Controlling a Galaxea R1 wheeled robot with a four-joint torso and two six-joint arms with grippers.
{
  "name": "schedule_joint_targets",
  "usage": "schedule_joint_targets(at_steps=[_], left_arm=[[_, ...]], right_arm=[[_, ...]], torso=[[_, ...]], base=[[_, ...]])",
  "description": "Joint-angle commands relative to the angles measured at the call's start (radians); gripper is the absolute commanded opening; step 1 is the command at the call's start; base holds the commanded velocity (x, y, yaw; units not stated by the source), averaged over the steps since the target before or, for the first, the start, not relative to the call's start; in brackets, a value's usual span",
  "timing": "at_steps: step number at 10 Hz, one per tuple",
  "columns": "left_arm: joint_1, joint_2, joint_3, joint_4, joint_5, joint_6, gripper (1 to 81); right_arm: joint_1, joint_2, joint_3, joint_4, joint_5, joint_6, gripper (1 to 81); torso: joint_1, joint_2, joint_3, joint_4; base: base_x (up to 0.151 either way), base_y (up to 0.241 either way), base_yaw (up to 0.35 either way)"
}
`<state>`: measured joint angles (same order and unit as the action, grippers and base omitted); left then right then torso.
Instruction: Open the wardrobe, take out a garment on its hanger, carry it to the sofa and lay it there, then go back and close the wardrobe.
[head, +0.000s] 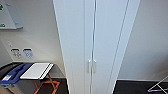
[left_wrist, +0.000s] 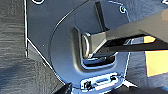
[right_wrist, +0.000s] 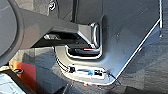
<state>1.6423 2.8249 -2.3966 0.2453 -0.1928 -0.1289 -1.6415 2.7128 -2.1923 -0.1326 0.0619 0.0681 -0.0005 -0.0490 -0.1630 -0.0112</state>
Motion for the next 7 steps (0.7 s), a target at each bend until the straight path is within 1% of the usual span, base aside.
schedule_joint_targets(at_steps=[1, 2, 3, 7], left_arm=[[-0.009, -0.016, 0.011, 0.005, 0.053, 0.005, 81.1], [-0.011, -0.017, 0.011, 0.005, 0.053, 0.005, 81.1], [-0.011, -0.014, 0.011, 0.005, 0.055, 0.006, 81.1], [-0.009, -0.011, 0.011, 0.005, 0.055, 0.008, 81.1]], right_arm=[[0.015, -0.020, 0.034, -0.012, -0.062, -0.002, 81.1], [0.015, -0.020, 0.039, -0.012, -0.056, -0.002, 81.1], [0.015, -0.020, 0.040, -0.003, -0.031, -0.001, 81.1], [0.018, -0.022, 0.043, -0.001, -0.027, -0.001, 81.1]], torso=[[0.001, 0.000, 0.000, 0.000], [0.001, 0.000, 0.000, 0.000], [0.001, 0.001, 0.000, 0.000], [0.002, 0.001, 0.000, 0.000]], base=[[0.134, 0.000, 0.000], [0.134, 0.000, 0.000], [0.135, 0.000, 0.000], [0.135, 0.000, 0.000]])
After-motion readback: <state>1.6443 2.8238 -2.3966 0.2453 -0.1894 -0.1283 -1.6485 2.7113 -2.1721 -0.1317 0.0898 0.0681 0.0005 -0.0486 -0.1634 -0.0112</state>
